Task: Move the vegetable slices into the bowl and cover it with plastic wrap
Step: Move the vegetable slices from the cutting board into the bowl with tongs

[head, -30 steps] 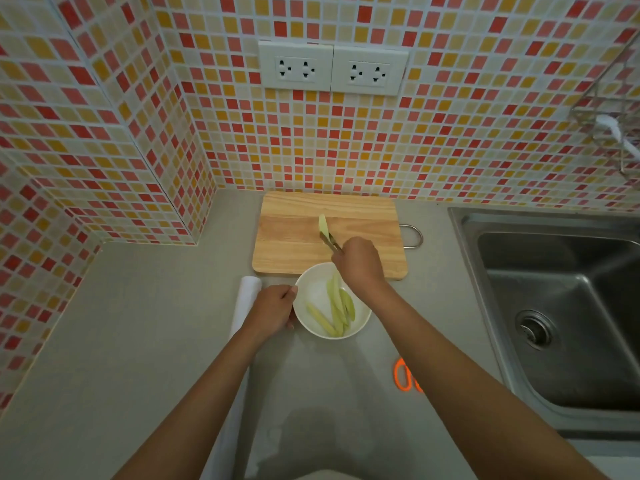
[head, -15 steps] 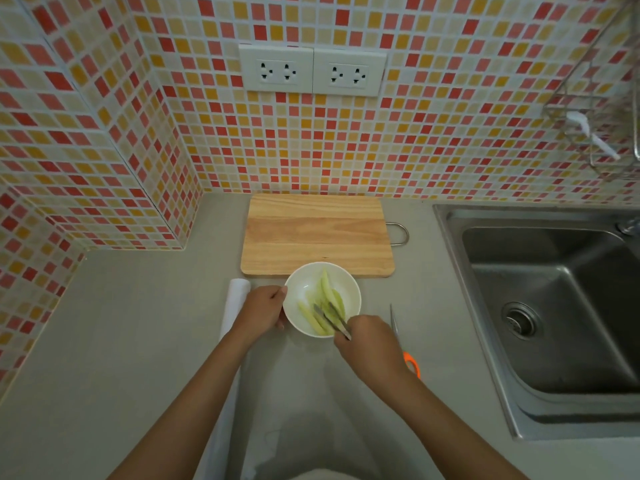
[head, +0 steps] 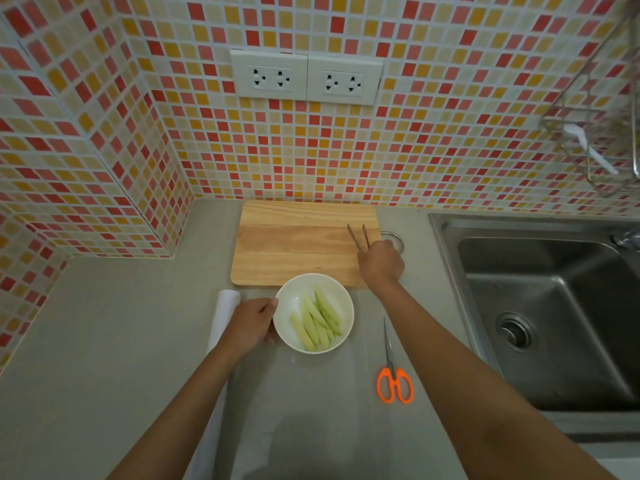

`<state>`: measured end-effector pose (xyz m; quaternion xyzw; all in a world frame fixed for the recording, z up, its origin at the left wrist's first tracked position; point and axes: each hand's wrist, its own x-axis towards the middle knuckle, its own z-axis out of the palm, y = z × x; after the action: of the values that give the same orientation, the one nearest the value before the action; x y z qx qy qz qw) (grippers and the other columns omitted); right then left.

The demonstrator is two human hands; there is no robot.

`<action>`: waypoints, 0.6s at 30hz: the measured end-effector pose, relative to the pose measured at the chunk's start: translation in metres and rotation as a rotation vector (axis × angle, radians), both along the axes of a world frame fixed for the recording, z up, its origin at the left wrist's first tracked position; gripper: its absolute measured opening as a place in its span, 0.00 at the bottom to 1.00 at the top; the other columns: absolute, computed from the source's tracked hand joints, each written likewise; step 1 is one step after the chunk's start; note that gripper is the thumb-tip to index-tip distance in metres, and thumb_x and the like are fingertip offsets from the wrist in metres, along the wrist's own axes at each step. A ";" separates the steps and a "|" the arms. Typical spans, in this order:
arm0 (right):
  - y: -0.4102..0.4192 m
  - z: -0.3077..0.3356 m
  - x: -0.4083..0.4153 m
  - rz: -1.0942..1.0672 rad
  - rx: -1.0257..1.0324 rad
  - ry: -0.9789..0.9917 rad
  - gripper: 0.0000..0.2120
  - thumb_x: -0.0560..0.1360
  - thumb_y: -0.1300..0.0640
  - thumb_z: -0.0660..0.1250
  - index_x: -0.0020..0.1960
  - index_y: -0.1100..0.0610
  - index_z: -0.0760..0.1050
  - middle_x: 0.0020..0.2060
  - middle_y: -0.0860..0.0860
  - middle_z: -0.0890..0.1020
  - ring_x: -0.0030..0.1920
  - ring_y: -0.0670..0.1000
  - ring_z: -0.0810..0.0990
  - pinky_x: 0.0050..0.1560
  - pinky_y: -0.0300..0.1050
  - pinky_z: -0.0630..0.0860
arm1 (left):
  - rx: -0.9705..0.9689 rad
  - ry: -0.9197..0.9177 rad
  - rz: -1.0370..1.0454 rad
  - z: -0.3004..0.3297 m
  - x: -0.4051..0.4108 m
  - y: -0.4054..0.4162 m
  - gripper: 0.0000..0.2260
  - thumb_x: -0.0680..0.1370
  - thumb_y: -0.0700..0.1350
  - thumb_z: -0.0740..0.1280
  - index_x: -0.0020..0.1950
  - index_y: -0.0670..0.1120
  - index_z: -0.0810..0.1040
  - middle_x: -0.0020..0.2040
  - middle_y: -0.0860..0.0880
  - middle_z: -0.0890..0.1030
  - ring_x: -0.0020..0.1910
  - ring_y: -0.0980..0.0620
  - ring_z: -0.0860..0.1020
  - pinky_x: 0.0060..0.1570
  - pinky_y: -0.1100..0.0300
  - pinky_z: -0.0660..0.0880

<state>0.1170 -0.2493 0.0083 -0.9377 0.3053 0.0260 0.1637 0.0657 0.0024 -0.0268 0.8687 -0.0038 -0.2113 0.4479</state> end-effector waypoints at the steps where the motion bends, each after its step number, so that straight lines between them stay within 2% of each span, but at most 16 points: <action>1: 0.000 -0.004 0.004 0.005 -0.001 0.008 0.15 0.78 0.53 0.62 0.57 0.63 0.77 0.57 0.57 0.77 0.55 0.58 0.80 0.49 0.49 0.75 | -0.004 0.000 -0.002 0.000 0.000 0.000 0.19 0.83 0.49 0.55 0.46 0.41 0.81 0.29 0.49 0.81 0.24 0.56 0.78 0.32 0.62 0.72; 10: -0.002 -0.018 0.011 0.046 0.085 0.022 0.18 0.75 0.49 0.67 0.57 0.63 0.77 0.56 0.59 0.78 0.54 0.59 0.80 0.48 0.49 0.76 | 0.017 -0.017 -0.008 0.001 0.000 0.001 0.18 0.83 0.49 0.55 0.47 0.41 0.81 0.32 0.46 0.83 0.24 0.56 0.78 0.34 0.61 0.72; 13: 0.000 -0.007 0.000 0.048 0.072 -0.047 0.21 0.77 0.45 0.63 0.58 0.62 0.75 0.56 0.58 0.77 0.53 0.59 0.80 0.47 0.49 0.75 | 0.010 -0.022 -0.005 0.002 0.000 0.000 0.18 0.83 0.49 0.55 0.45 0.43 0.81 0.31 0.48 0.82 0.24 0.57 0.78 0.32 0.63 0.71; 15: 0.002 -0.001 -0.020 0.060 0.110 -0.137 0.19 0.79 0.45 0.59 0.52 0.60 0.78 0.48 0.56 0.81 0.49 0.59 0.81 0.43 0.47 0.75 | -0.014 -0.021 0.011 0.001 -0.001 0.001 0.18 0.82 0.50 0.56 0.43 0.45 0.81 0.30 0.48 0.82 0.24 0.57 0.78 0.31 0.64 0.70; 16: 0.002 -0.001 -0.034 0.067 0.162 -0.151 0.19 0.79 0.45 0.58 0.46 0.58 0.78 0.42 0.54 0.82 0.45 0.58 0.82 0.41 0.46 0.74 | -0.031 -0.022 0.021 0.001 -0.002 0.001 0.18 0.82 0.51 0.56 0.41 0.45 0.81 0.29 0.48 0.82 0.24 0.56 0.78 0.30 0.65 0.71; 18: 0.005 -0.002 -0.065 0.104 0.301 -0.109 0.23 0.80 0.45 0.56 0.32 0.57 0.73 0.30 0.53 0.78 0.36 0.56 0.80 0.36 0.46 0.73 | -0.063 -0.027 0.027 0.001 -0.007 0.002 0.18 0.82 0.52 0.58 0.40 0.47 0.80 0.28 0.49 0.82 0.24 0.56 0.78 0.28 0.69 0.71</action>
<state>0.0523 -0.2444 0.0066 -0.9172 0.2398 0.0289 0.3169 0.0591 0.0046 -0.0255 0.8569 -0.0048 -0.1931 0.4779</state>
